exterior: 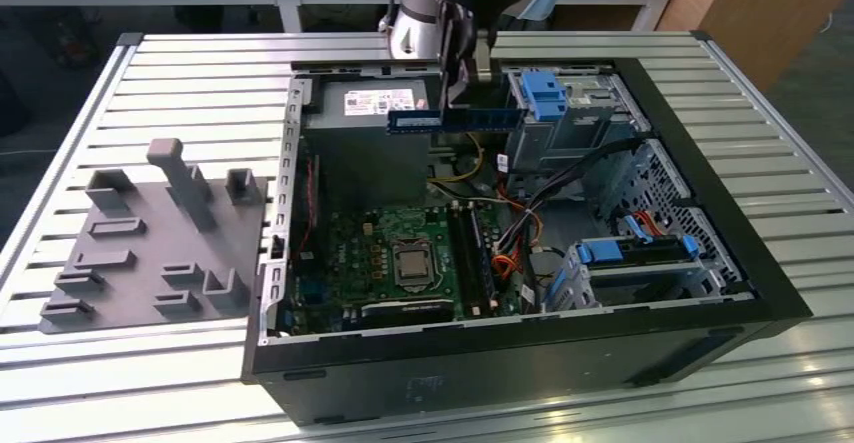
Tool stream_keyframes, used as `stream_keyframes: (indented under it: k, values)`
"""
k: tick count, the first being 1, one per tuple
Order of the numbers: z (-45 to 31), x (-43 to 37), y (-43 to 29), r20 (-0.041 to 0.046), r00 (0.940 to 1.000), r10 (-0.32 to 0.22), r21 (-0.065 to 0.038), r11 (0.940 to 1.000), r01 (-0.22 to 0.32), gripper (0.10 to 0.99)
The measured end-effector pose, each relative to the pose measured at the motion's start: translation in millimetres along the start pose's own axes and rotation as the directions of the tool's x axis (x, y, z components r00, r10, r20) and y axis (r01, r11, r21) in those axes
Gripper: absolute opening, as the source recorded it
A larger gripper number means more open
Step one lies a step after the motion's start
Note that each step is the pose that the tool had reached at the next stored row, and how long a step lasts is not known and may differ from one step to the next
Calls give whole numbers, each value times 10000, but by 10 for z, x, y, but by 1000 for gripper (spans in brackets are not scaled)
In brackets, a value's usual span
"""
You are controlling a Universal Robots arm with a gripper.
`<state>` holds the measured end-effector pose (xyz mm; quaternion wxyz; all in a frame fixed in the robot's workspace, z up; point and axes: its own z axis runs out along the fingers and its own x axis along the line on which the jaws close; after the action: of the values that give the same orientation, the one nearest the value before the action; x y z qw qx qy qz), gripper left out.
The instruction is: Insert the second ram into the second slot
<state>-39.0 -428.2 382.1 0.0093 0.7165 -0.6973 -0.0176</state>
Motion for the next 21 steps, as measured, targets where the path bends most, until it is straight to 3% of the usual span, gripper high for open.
stream_keyframes:
  k: [21]
  values:
    - [-1, 87, 2, -14, 10000, 1, 0, 10000, -1, 137]
